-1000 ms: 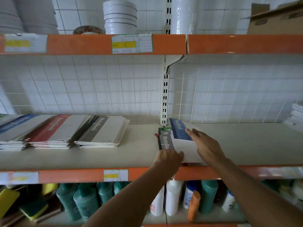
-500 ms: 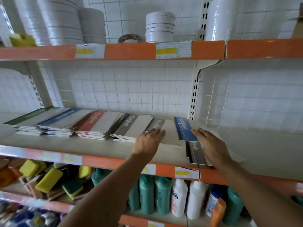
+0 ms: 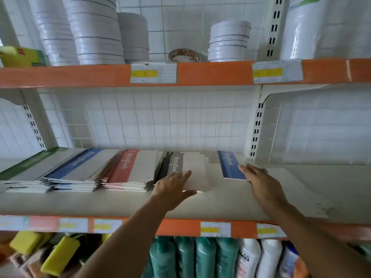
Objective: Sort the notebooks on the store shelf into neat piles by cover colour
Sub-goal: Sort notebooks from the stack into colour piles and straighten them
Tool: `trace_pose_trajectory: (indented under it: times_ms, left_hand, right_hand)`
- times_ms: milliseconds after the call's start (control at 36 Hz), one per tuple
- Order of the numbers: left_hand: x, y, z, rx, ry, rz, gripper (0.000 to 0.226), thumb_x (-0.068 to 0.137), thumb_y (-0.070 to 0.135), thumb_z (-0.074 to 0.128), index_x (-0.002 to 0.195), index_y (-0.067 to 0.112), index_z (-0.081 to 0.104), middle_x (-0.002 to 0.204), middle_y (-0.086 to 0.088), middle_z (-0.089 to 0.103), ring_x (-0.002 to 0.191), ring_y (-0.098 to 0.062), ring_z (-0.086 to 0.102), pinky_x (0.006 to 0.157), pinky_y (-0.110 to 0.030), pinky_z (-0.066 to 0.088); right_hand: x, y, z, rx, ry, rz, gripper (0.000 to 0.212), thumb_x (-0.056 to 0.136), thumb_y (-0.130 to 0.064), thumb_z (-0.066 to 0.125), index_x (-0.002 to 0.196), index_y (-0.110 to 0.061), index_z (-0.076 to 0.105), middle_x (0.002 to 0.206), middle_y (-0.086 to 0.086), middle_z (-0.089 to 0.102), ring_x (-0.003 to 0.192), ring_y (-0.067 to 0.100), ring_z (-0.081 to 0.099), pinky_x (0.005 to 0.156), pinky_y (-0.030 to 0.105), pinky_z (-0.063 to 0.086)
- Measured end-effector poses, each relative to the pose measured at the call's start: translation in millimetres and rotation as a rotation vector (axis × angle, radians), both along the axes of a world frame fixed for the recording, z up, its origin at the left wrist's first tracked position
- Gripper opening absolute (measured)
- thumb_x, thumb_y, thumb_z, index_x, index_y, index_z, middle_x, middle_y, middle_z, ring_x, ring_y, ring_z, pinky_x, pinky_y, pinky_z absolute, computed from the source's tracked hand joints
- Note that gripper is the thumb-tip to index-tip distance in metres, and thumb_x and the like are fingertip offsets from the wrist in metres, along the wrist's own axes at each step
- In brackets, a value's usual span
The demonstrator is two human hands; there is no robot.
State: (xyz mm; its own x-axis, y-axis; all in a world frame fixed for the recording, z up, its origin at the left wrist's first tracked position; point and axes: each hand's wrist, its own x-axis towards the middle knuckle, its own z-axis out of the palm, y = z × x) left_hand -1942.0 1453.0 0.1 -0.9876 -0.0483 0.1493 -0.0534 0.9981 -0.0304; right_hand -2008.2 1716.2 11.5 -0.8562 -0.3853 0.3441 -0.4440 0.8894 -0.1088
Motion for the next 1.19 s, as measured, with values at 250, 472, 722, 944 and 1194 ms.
trace_pose_trajectory:
  times_ms: [250,472,722,944,1194]
  left_hand:
    - [7,-21,3,0.008,0.100,-0.041,0.059,0.096,0.059,0.030,0.142,0.023,0.036,0.146,0.001,0.041,0.137,-0.019,0.033,0.106,-0.035,0.033]
    - [53,-45,5,0.041,0.272,0.046,0.046,0.096,0.053,0.036,0.125,0.022,0.054,0.130,0.003,0.055,0.124,-0.017,0.046,0.097,-0.033,0.038]
    - [119,-102,2,-0.020,0.241,0.204,0.050,0.096,0.056,0.032,0.129,0.026,0.054,0.134,0.005,0.054,0.127,-0.017,0.044,0.100,-0.031,0.034]
    - [149,-174,8,0.027,0.289,0.290,0.051,0.096,0.057,0.030,0.125,0.024,0.057,0.130,0.003,0.057,0.126,-0.018,0.046,0.101,-0.032,0.035]
    - [164,-279,19,-0.018,0.257,0.283,0.048,0.097,0.055,0.033,0.128,0.025,0.054,0.133,0.004,0.054,0.127,-0.017,0.045,0.100,-0.032,0.034]
  right_hand:
    - [24,-37,13,0.051,-0.023,-0.024,0.077,0.089,0.011,0.036,0.153,-0.023,0.010,0.159,0.000,0.016,0.143,0.015,0.024,0.107,0.024,0.028]
    - [51,-70,14,0.052,0.059,0.081,0.079,0.088,0.013,0.034,0.153,-0.025,0.008,0.159,0.000,0.017,0.142,0.015,0.027,0.105,0.027,0.035]
    - [92,-134,27,0.051,0.097,0.265,0.082,0.087,0.013,0.037,0.153,-0.024,0.007,0.158,0.000,0.020,0.142,0.016,0.027,0.100,0.027,0.039]
    - [117,-217,41,0.045,0.117,0.389,0.077,0.089,0.012,0.035,0.153,-0.025,0.012,0.157,0.002,0.023,0.141,0.018,0.028,0.104,0.029,0.036]
    - [136,-342,52,0.038,0.129,0.405,0.074,0.091,0.010,0.034,0.153,-0.024,0.013,0.156,0.003,0.025,0.139,0.019,0.031,0.106,0.029,0.036]
